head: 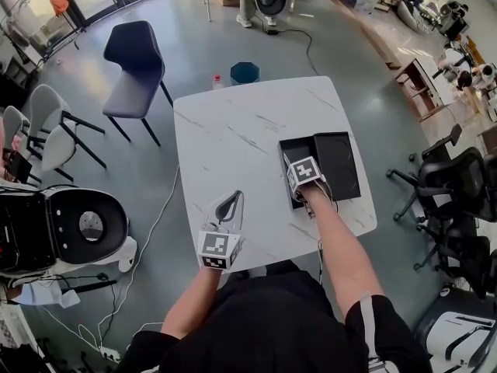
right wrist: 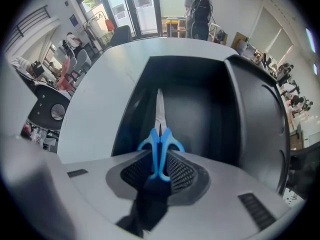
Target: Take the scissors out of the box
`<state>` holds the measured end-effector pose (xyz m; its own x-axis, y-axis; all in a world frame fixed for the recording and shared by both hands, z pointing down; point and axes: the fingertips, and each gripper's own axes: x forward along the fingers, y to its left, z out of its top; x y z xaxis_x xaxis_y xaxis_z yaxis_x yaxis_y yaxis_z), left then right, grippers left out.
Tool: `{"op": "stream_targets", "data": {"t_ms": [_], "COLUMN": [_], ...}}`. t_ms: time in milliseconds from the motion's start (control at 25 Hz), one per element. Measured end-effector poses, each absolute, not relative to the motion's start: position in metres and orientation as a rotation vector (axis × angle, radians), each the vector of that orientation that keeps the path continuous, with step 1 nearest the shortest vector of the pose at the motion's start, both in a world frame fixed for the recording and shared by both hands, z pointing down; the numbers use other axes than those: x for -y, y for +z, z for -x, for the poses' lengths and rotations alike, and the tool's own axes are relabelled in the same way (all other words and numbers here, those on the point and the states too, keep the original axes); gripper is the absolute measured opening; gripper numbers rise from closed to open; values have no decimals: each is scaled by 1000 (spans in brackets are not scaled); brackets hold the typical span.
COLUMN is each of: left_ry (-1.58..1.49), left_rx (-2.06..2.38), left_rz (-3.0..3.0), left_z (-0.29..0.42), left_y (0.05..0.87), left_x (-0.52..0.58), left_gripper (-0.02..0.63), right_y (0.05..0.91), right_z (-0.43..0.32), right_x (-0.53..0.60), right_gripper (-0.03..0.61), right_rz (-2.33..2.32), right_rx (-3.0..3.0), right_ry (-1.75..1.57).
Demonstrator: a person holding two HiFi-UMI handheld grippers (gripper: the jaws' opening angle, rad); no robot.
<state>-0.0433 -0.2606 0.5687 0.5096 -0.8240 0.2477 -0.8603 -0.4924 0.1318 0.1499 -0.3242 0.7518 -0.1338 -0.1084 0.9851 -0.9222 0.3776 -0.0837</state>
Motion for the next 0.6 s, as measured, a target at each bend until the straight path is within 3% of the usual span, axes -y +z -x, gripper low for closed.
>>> {"op": "stream_targets", "data": {"t_ms": [600], "left_ry": [200], "left_rx": [1453], "left_rz": [-2483], "left_z": [55], "left_y": [572], "left_x": [256], "left_gripper": [9], "right_y": [753], "right_z": [-154], "right_x": [325], "right_gripper": [86], "right_rz": [-976], "right_rx": [1526], "right_ry": [957]}}
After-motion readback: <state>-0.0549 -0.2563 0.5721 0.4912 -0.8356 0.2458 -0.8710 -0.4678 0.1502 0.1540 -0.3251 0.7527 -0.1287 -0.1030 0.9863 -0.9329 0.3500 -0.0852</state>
